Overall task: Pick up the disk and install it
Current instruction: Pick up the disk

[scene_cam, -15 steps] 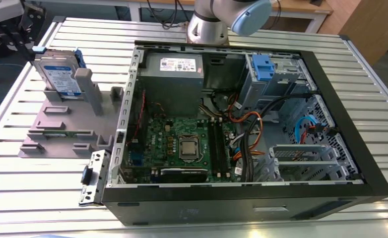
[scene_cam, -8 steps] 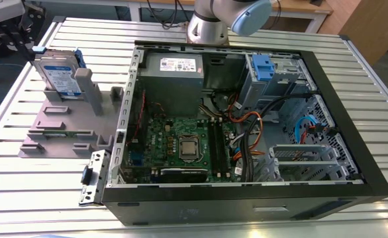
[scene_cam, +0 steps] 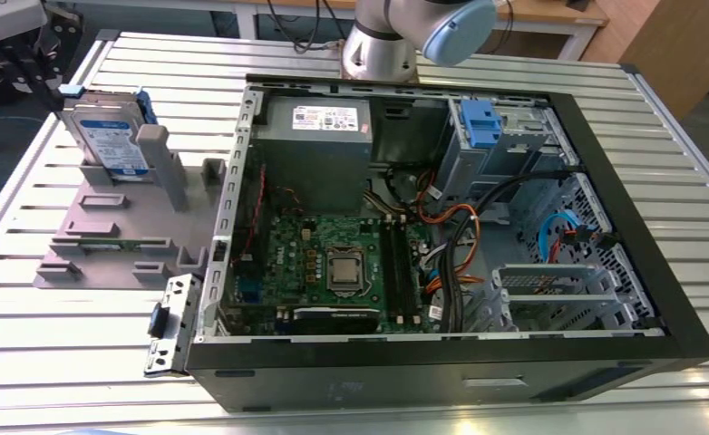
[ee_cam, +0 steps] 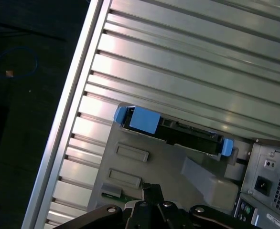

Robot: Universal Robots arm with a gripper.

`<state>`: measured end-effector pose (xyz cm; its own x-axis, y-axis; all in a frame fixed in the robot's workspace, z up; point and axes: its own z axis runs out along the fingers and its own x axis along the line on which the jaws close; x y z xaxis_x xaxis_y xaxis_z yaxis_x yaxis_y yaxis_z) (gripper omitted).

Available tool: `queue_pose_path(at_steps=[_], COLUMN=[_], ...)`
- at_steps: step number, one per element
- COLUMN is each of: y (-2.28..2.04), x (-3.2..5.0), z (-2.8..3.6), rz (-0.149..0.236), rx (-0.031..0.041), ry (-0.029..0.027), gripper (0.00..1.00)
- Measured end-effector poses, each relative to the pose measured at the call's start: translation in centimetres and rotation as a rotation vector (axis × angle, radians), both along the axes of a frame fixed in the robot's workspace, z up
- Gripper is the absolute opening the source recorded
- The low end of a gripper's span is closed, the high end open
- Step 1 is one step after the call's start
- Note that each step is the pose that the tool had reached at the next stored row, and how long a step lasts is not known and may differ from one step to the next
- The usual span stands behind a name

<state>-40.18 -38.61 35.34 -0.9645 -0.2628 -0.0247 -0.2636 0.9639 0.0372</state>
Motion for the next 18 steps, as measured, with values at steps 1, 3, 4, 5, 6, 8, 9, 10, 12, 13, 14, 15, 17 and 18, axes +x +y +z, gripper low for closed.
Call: queue_pose_path(at_steps=[1, 3, 4, 5, 6, 8, 9, 10, 12, 13, 14, 15, 17, 18], y=[0.0, 0.0, 0.0, 0.0, 0.0, 0.0, 0.0, 0.0, 0.0, 0.0, 0.0, 0.0, 0.0, 0.0], x=[0.0, 0.0, 0.0, 0.0, 0.0, 0.0, 0.0, 0.0, 0.0, 0.0, 0.0, 0.0, 0.0, 0.0], z=[0.0, 0.0, 0.0, 0.0, 0.0, 0.0, 0.0, 0.0, 0.0, 0.0, 0.0, 0.0, 0.0, 0.0], rz=[0.002, 0.007, 0.009, 0.012, 0.015, 0.02, 0.022, 0.025, 0.03, 0.033, 0.036, 0.039, 0.045, 0.049], rx=[0.0, 0.0, 0.0, 0.0, 0.0, -0.0001, -0.0002, -0.0002, -0.0002, -0.0001, -0.0002, -0.0001, -0.0002, -0.0002], ry=[0.0, 0.0, 0.0, 0.0, -0.0001, -0.0001, 0.0, 0.0, 0.0, 0.0, 0.0, 0.0, 0.0, 0.0], gripper=[0.11, 0.11, 0.11, 0.11, 0.11, 0.11, 0.11, 0.11, 0.11, 0.11, 0.11, 0.11, 0.11, 0.11])
